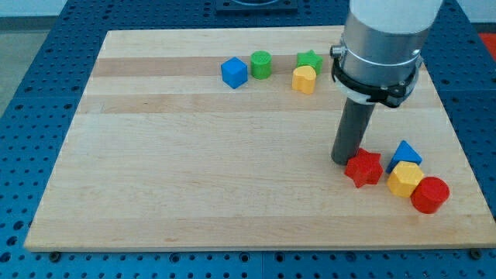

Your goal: Push the red star left to the yellow hexagon

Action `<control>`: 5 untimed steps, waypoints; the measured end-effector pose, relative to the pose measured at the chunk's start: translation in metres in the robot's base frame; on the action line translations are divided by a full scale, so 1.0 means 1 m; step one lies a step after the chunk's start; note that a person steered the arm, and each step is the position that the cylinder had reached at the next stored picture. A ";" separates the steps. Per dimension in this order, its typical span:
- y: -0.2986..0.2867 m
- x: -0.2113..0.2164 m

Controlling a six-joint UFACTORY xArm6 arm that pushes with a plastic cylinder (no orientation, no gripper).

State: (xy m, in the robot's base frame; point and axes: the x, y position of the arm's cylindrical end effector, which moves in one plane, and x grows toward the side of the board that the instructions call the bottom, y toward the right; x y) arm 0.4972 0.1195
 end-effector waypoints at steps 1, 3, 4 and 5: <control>0.001 -0.022; 0.021 -0.025; 0.021 -0.015; 0.021 0.001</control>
State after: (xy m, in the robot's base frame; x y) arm 0.4979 0.1408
